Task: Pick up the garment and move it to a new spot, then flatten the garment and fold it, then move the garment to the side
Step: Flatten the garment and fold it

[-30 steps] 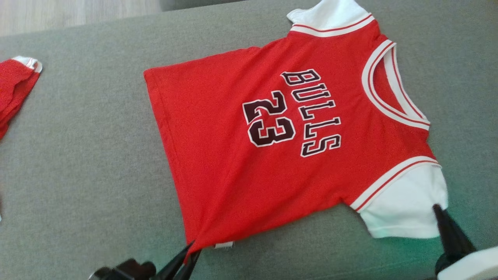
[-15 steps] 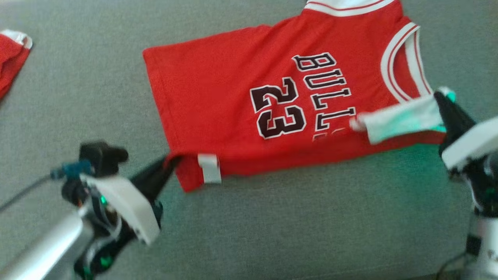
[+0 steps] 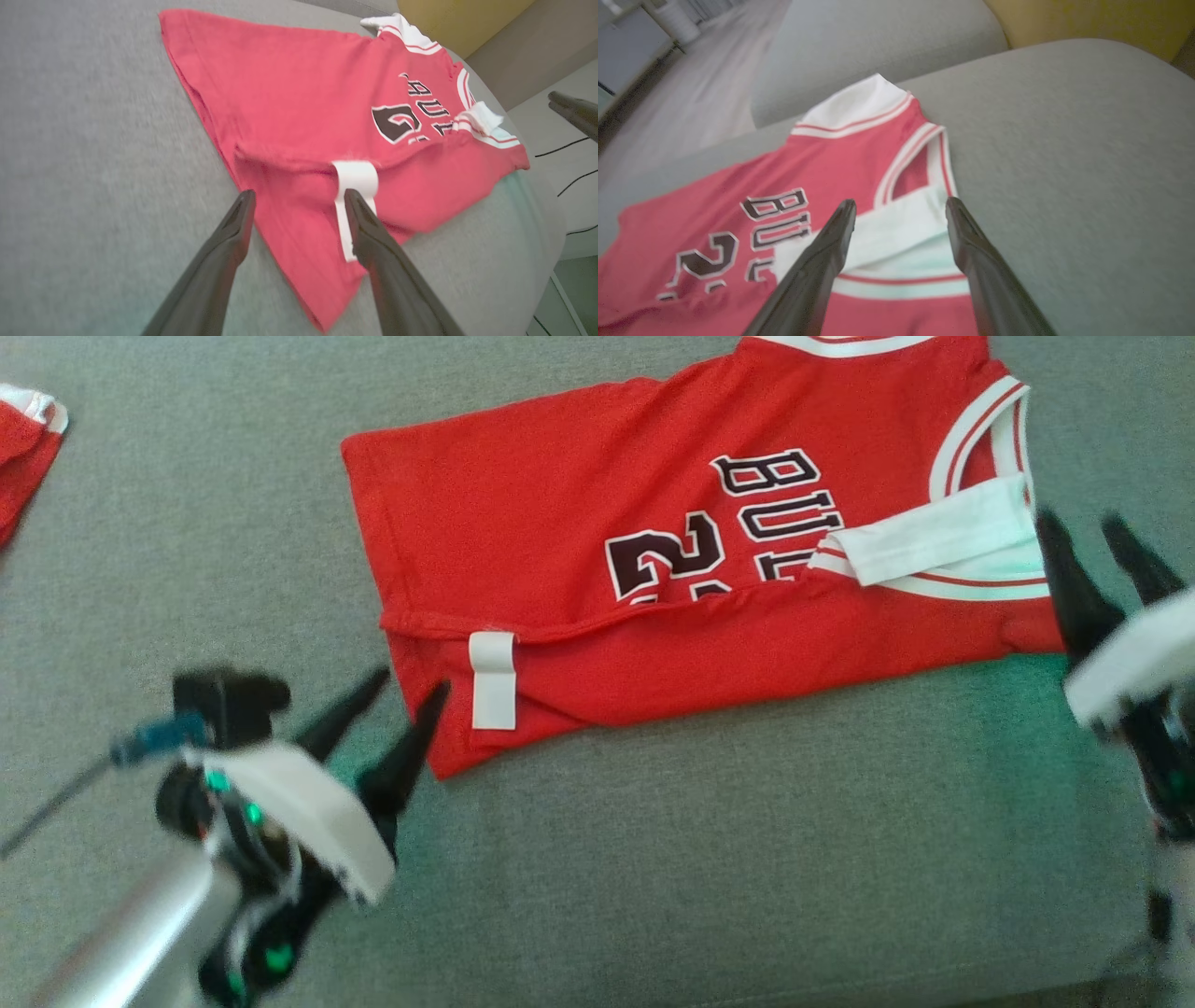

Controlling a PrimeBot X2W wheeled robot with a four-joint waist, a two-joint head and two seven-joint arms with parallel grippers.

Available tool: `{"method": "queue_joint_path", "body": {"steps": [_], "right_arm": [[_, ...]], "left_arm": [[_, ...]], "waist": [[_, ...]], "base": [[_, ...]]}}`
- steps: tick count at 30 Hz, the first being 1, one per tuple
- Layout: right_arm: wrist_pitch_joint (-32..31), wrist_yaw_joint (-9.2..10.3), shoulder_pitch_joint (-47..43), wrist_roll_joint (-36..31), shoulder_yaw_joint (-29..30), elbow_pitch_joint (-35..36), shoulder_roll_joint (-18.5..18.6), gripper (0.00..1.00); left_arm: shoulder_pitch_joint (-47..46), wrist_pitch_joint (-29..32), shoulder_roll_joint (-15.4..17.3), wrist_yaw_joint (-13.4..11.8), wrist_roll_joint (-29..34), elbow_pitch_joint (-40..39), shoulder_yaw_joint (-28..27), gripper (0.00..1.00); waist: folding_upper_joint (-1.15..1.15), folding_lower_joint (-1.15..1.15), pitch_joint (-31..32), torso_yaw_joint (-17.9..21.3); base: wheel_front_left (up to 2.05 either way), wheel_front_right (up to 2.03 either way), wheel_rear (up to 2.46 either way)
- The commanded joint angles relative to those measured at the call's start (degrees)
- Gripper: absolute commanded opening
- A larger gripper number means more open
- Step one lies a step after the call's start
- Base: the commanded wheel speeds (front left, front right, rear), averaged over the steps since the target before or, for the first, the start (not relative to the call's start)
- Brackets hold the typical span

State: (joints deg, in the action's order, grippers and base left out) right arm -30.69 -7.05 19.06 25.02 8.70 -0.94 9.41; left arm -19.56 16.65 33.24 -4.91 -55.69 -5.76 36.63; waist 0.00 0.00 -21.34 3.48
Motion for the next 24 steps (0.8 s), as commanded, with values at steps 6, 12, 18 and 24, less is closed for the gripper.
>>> {"method": "queue_joint_path", "body": {"steps": [6, 12, 18, 24], "right_arm": [[1.4, -0.44, -6.0, -3.0, -0.5, 1.9, 5.9, 1.00], [0.9, -0.44, -3.7, -4.5, -1.3, -2.9, 6.6, 1.00], [-1.7, -0.44, -1.4, -3.9, -4.4, -7.2, 7.0, 1.00], [-3.7, -0.44, -0.6, -1.5, -6.9, -10.5, 7.8, 0.00]], "left_arm": [[5.5, -2.7, 1.5, -3.4, -0.1, -6.4, -2.4, 1.00], [4.1, -3.1, -0.9, -3.2, 1.1, -3.8, -0.6, 1.00], [1.8, -2.1, -3.8, -2.0, 1.5, -0.1, 1.9, 1.00], [1.0, -0.7, -4.7, 0.5, 1.3, 3.1, 4.2, 0.00]], "waist": [[0.00, 0.00, -0.7, 0.2], [0.00, 0.00, -2.9, -0.6], [0.00, 0.00, -3.6, -1.1], [0.00, 0.00, -2.4, -0.9]], "base": [[0.00, 0.00, 0.00], [0.00, 0.00, 0.00], [0.00, 0.00, 0.00], [0.00, 0.00, 0.00]]}}
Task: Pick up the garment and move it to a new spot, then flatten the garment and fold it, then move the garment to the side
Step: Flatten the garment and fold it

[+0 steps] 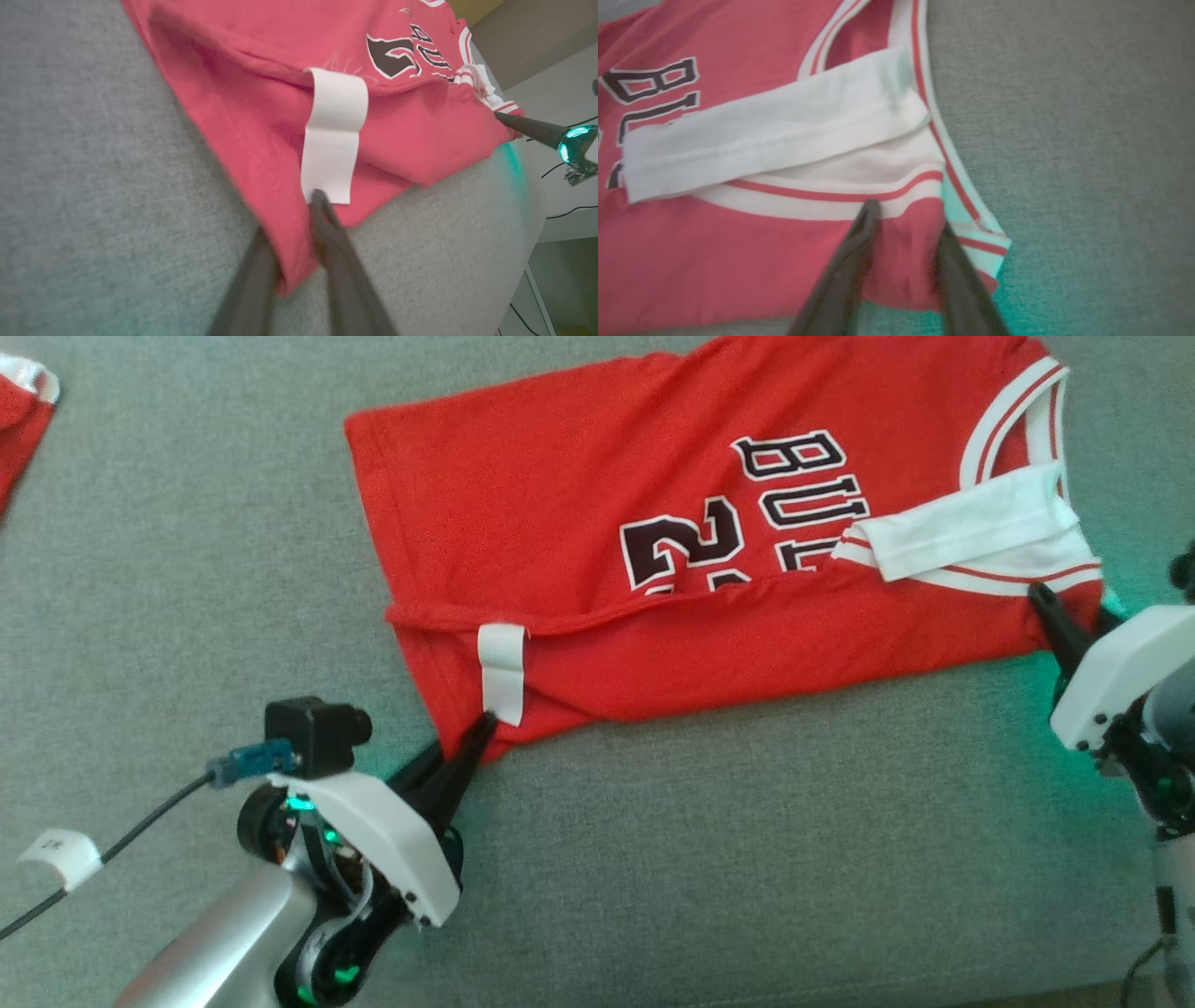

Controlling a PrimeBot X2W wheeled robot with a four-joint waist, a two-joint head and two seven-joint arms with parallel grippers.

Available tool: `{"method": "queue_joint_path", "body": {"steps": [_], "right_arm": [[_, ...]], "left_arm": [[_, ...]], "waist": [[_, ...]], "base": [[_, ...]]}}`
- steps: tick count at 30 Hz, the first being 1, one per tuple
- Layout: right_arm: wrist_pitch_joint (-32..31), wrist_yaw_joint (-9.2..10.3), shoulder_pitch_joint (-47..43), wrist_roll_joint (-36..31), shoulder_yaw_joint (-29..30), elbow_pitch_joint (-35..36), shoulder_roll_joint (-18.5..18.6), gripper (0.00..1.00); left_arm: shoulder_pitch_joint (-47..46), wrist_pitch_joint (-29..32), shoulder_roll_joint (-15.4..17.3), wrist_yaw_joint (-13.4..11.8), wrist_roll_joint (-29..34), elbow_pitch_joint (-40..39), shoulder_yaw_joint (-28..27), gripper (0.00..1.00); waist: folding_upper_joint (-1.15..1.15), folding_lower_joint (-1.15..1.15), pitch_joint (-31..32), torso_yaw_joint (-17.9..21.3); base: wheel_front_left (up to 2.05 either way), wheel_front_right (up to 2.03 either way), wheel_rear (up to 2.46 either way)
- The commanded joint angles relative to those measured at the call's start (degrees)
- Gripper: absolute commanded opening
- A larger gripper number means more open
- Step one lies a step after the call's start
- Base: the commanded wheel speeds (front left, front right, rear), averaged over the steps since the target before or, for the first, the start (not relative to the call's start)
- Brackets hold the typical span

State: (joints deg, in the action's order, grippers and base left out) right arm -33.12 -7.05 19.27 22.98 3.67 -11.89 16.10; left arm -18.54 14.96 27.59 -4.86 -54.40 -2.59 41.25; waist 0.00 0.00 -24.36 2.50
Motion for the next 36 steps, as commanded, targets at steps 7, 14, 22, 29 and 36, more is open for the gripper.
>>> {"method": "queue_joint_path", "body": {"steps": [7, 14, 22, 29, 36], "right_arm": [[-5.1, -0.44, -6.4, 10.0, 0.2, 5.6, 6.8, 0.00], [-11.9, -0.44, -19.7, 16.0, 2.3, 15.5, 11.8, 0.00], [-11.6, -0.44, -26.0, 15.5, 2.0, 21.3, 10.5, 1.00], [-10.4, -0.44, -15.2, 14.4, 6.2, 28.2, 12.9, 1.00], [-10.1, -0.44, 7.8, 5.7, 0.9, 17.6, 10.4, 1.00]], "left_arm": [[3.6, 3.9, 7.4, 4.7, -6.0, -4.6, -2.6, 0.00], [12.0, 5.2, 13.4, 3.9, -10.1, -11.7, -3.2, 0.00], [17.0, 0.0, 11.8, 1.0, -7.9, -12.5, -2.7, 1.00], [11.1, -2.2, 14.8, -2.7, -3.7, -15.3, -8.4, 1.00], [-7.4, 1.9, 7.5, -2.0, 1.9, -6.1, -5.8, 1.00]], "waist": [[0.00, 0.00, 5.3, -0.5], [0.00, 0.00, 6.4, -0.5], [0.00, 0.00, 6.4, -0.4], [0.00, 0.00, 2.8, -1.7], [0.00, 0.00, -3.1, -5.7]], "base": [[0.00, 0.00, 0.00], [0.00, 0.00, 0.00], [0.00, 0.00, 0.00], [0.00, 0.00, 0.00], [0.00, 0.00, 0.00]]}}
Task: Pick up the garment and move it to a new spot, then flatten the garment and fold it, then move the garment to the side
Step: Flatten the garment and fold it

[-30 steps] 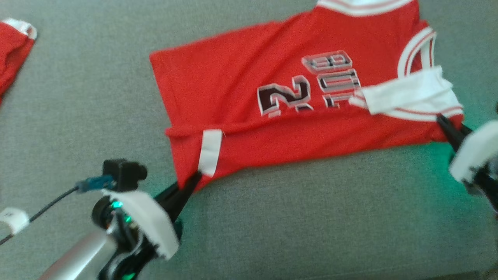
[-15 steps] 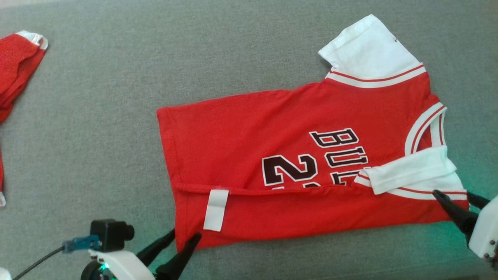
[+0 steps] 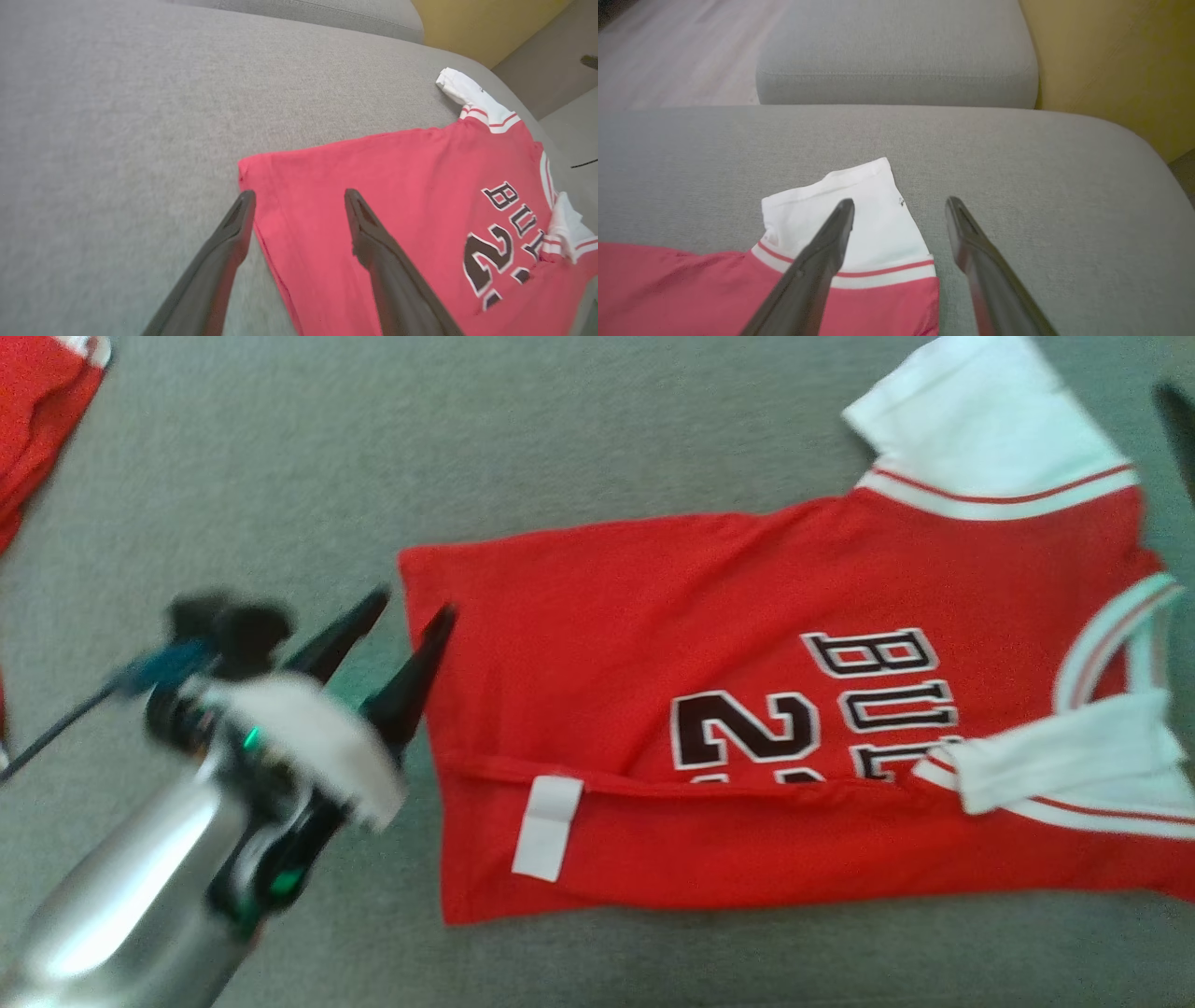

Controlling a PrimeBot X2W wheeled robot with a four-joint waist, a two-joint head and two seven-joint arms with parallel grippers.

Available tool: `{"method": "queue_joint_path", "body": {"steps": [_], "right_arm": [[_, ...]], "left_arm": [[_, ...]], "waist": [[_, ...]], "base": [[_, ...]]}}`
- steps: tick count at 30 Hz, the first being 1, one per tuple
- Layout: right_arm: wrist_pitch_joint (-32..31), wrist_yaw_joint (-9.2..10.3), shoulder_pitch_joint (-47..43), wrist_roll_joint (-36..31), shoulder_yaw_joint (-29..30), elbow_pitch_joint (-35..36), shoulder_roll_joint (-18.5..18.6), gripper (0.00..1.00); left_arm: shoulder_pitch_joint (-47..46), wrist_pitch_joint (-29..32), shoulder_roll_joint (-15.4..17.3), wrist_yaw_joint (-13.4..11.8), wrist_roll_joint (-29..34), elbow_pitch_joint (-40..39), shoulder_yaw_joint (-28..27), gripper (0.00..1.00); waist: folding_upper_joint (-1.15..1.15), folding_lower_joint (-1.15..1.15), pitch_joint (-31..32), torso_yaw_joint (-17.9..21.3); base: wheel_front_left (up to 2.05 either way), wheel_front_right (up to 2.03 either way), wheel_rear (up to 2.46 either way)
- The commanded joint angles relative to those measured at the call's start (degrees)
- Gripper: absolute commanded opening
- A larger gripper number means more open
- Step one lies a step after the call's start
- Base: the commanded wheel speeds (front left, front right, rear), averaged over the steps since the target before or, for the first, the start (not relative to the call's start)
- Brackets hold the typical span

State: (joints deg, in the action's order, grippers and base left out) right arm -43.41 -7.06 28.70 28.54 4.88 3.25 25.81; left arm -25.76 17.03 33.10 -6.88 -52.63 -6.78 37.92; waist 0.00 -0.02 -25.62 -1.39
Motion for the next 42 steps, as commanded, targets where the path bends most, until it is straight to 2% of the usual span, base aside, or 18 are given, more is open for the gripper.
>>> {"method": "queue_joint_path", "body": {"steps": [1, 4, 8, 16, 20, 23, 27, 34, 41, 42], "right_arm": [[0.6, -0.43, 1.0, -1.1, -1.3, -0.2, 0.4, 1.00], [2.1, -0.43, 7.1, -4.3, -3.9, -8.0, 0.1, 1.00], [4.1, -0.43, 12.3, -7.4, -4.9, -17.1, 0.0, 1.00], [6.5, -0.43, 17.7, -8.1, -7.3, -28.6, -0.1, 1.00], [5.9, -0.43, 18.4, -5.5, -9.1, -31.3, -1.1, 1.00], [5.4, -0.43, 18.4, -3.8, -10.3, -32.0, -1.7, 1.00], [4.8, -0.43, 18.7, -1.3, -12.6, -31.9, -1.7, 1.00], [5.5, -0.43, 19.5, 0.6, -14.5, -32.1, -0.3, 1.00], [5.4, -0.43, 19.4, 2.0, -16.0, -33.0, 0.1, 1.00], [5.6, -0.43, 19.4, 2.1, -16.3, -33.0, 0.1, 0.18]], "left_arm": [[-2.5, 0.4, 0.6, 0.4, 1.2, 0.3, -1.4, 1.00], [-7.8, 0.9, -4.0, 1.9, 2.6, 6.0, 1.0, 1.00], [-12.2, 1.3, -8.4, 3.8, 4.2, 12.0, 3.8, 1.00], [-16.4, 1.0, -11.5, 6.2, 4.9, 18.3, 5.3, 1.00], [-17.0, 2.1, -12.0, 7.6, 3.9, 19.4, 5.9, 1.00], [-17.0, 2.6, -11.8, 7.7, 3.9, 19.8, 6.1, 1.00], [-17.9, 1.9, -10.5, 6.3, 5.4, 20.5, 5.6, 1.00], [-17.8, 3.0, -7.4, 5.5, 5.0, 19.9, 4.4, 1.00], [-16.0, 4.9, -6.8, 6.0, 3.3, 18.2, 5.0, 1.00], [-15.9, 5.1, -7.1, 6.3, 2.9, 18.0, 5.2, 1.00]], "waist": [[0.00, 0.02, -2.3, -2.5], [0.00, 0.02, -3.7, -4.4], [0.00, 0.02, -4.8, -6.5], [0.00, 0.02, -6.0, -7.7], [0.00, 0.02, -5.8, -7.4], [0.00, 0.02, -5.6, -7.1], [0.00, 0.02, -5.4, -6.6], [0.00, 0.02, -5.5, -6.2], [0.00, 0.02, -5.5, -6.1], [0.00, 0.02, -5.4, -6.1]], "base": [[0.00, 0.00, 0.00], [0.00, 0.00, 0.00], [0.00, 0.00, 0.00], [0.00, 0.00, 0.00], [0.00, 0.00, 0.00], [0.00, 0.00, 0.00], [0.00, 0.00, 0.00], [0.00, 0.00, 0.00], [0.00, 0.00, 0.00], [0.00, 0.00, 0.00]]}}
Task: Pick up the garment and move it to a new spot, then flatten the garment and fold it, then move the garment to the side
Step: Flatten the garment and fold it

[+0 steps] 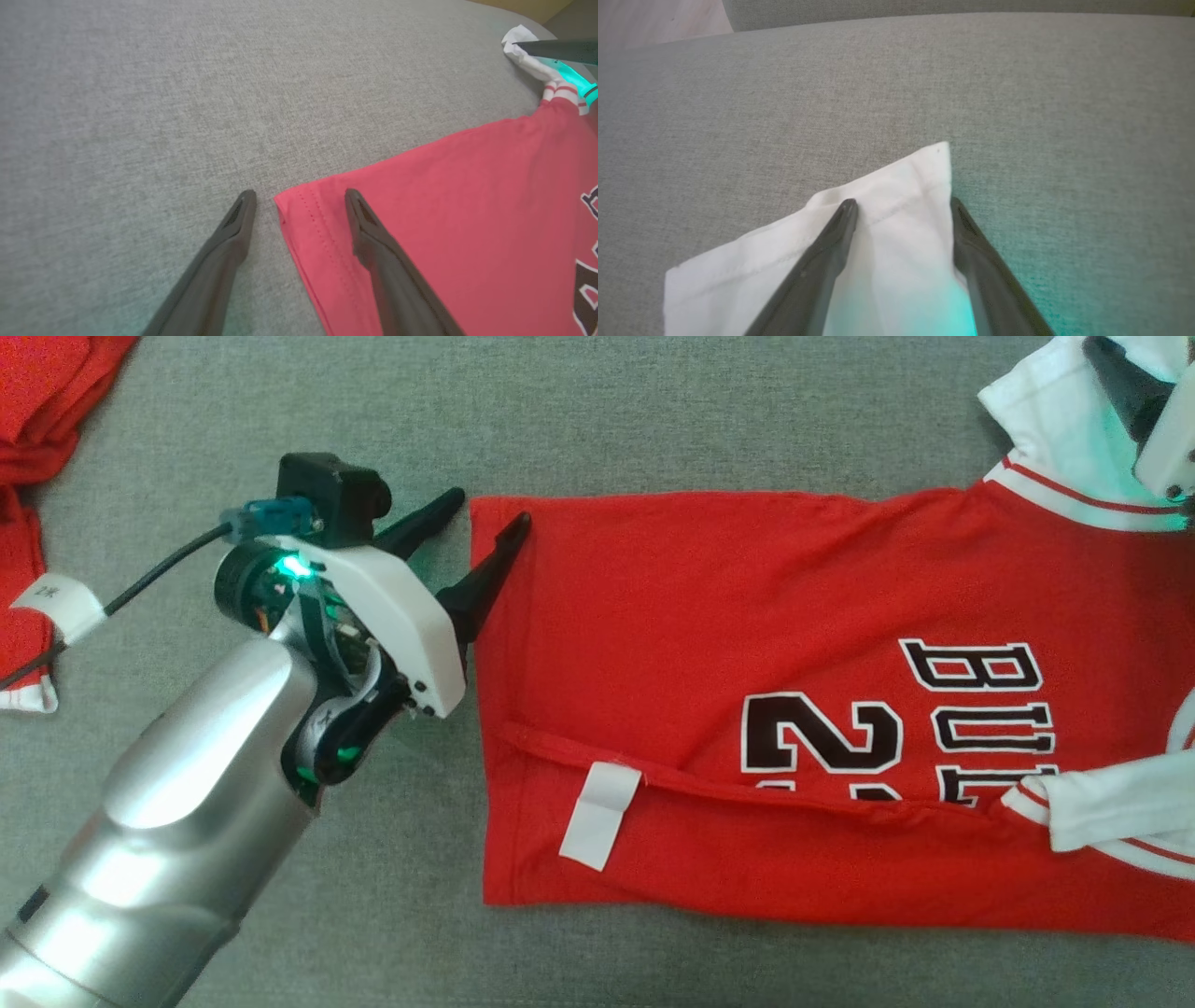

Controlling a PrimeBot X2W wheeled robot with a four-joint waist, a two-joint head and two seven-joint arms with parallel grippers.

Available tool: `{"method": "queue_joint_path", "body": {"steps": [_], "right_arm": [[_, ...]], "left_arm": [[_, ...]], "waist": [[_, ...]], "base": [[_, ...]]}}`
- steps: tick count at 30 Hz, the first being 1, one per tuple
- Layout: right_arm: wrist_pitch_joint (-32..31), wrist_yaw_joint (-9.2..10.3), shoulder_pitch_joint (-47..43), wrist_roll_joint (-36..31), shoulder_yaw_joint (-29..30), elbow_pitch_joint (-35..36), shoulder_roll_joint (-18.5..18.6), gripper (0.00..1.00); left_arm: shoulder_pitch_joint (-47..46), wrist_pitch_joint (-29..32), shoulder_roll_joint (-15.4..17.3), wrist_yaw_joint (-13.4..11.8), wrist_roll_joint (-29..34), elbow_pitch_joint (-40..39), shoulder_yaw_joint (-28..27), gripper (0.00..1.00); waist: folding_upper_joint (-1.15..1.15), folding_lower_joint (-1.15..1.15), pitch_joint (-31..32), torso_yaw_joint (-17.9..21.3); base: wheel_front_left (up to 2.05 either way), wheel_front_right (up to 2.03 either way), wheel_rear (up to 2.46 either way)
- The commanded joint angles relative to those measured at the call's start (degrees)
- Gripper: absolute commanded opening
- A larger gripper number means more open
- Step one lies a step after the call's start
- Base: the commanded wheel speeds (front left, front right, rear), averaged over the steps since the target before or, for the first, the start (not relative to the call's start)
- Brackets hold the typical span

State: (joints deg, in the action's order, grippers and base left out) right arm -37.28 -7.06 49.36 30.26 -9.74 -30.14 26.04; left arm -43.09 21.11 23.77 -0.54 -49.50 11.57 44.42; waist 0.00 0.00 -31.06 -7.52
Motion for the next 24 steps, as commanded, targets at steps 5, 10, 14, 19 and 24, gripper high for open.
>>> {"method": "queue_joint_path", "body": {"steps": [5, 10, 14, 19, 24], "right_arm": [[3.3, -0.43, -0.8, 2.4, -2.2, 1.1, -0.5, 0.00], [8.5, -0.43, 0.6, 4.5, -0.1, 0.4, -1.3, 0.00], [9.5, -0.43, -0.4, 7.1, -0.3, 2.3, -1.0, 0.00], [9.4, -0.43, -7.2, 10.6, -1.4, 9.3, 1.7, 0.00], [8.8, -0.43, -20.5, 12.9, -0.2, 20.5, 4.2, 0.00]], "left_arm": [[1.4, 0.8, 0.4, 2.0, -1.7, -1.2, -0.6, 0.00], [1.5, -1.7, -0.3, 2.9, -3.9, -1.8, -2.8, 0.00], [2.9, -4.4, 1.0, 2.5, -5.5, -4.0, -5.7, 0.00], [8.4, -7.0, 3.7, 1.7, -7.8, -10.4, -8.3, 0.00], [18.6, -10.9, 7.0, -1.0, -10.1, -19.5, -10.9, 0.00]], "waist": [[0.00, 0.00, 0.7, 0.6], [0.00, 0.00, 3.1, 1.7], [0.00, 0.00, 5.6, 3.1], [0.00, 0.00, 8.7, 4.9], [0.00, 0.00, 12.5, 7.7]], "base": [[0.00, 0.00, 0.00], [0.00, 0.00, 0.00], [0.00, 0.00, 0.00], [0.00, 0.00, 0.00], [0.00, 0.00, 0.00]]}}
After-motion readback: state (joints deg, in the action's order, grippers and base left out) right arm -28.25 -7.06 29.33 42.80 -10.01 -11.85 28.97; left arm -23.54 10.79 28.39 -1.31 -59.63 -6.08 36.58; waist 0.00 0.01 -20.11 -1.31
